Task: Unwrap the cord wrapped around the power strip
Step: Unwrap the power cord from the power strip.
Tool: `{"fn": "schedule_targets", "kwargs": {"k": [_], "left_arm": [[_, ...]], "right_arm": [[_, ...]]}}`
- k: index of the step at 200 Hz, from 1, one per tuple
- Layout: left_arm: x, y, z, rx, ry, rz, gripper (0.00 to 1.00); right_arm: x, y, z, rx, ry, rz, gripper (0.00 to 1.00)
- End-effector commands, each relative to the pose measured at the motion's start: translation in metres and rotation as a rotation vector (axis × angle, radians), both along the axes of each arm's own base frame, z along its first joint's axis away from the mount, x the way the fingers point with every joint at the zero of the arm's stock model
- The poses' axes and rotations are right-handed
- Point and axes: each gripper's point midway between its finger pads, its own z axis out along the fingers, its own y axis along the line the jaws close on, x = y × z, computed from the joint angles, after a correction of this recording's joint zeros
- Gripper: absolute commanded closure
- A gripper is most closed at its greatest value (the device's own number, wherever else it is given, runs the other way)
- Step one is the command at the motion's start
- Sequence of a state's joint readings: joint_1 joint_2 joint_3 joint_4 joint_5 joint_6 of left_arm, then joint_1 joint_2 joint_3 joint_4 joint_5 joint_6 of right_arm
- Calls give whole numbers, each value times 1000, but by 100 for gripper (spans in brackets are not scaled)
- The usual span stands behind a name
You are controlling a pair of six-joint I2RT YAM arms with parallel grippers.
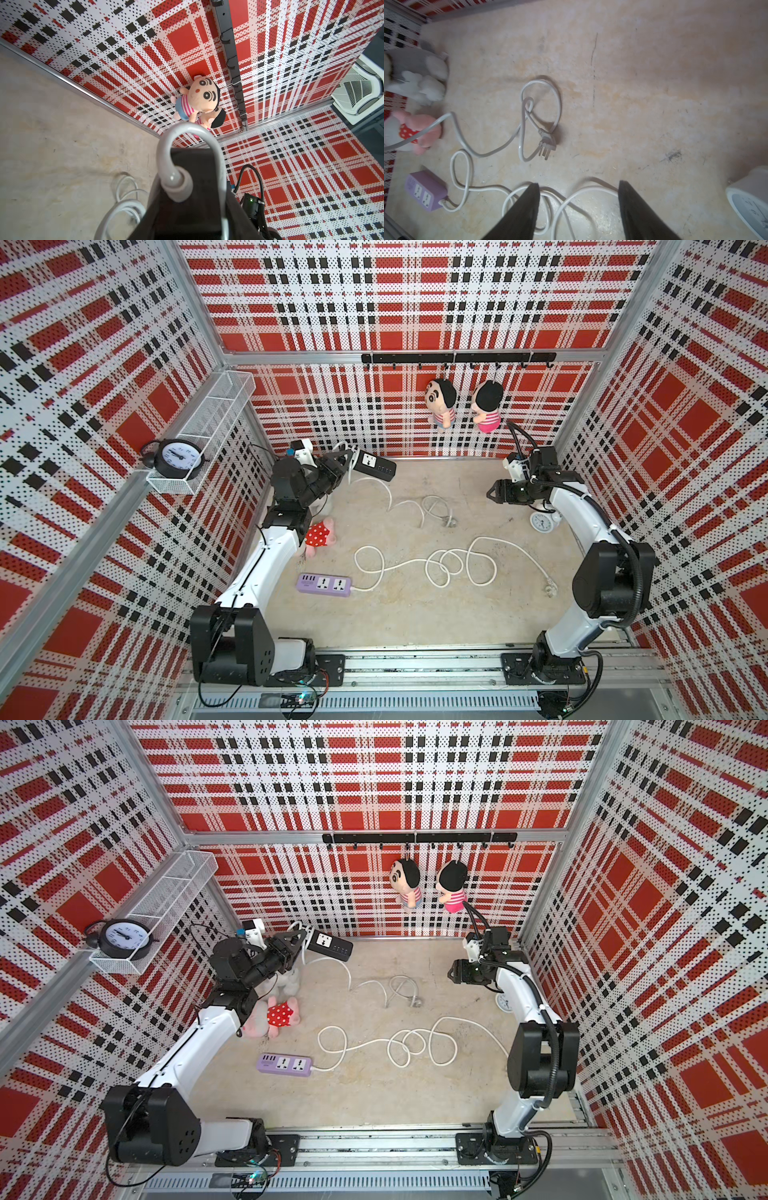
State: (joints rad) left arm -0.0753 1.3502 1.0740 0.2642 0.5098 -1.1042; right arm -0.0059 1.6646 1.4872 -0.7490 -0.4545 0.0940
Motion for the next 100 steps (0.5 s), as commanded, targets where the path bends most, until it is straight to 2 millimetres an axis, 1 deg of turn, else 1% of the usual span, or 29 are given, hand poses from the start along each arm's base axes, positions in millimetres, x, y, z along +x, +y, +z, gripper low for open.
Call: {"fn": "schedule_targets", "kwargs": {"k": [1, 9, 20, 28, 33, 47, 62, 85, 100], "left_arm": [[1, -11, 41, -66, -114, -17, 100], [0, -15, 47, -85, -124, -27, 100], [0, -21, 53, -117, -132, -41, 100], [-1, -25, 58, -141, -139, -49, 100], [-1, -27, 61, -153, -142, -54, 100], [-3, -33, 68, -179, -151, -60, 100], [-4, -40, 71, -200, -150, -66, 100], [-6, -51, 74, -242, -151, -96, 100], [-5, -56, 74, -252, -146, -107, 100]], "right_arm": [[-21, 54, 68, 200, -168, 202, 37], [-30, 84, 76, 264, -196, 305, 37], [-43, 123, 81, 344, -222, 428, 37], [-49, 146, 85, 404, -260, 483, 37], [-50, 156, 88, 439, -292, 496, 38], [-54, 180, 93, 526, -353, 513, 39], [-62, 205, 98, 556, -441, 532, 38], [-74, 235, 88, 570, -552, 545, 37], [-80, 246, 83, 604, -632, 526, 36]]}}
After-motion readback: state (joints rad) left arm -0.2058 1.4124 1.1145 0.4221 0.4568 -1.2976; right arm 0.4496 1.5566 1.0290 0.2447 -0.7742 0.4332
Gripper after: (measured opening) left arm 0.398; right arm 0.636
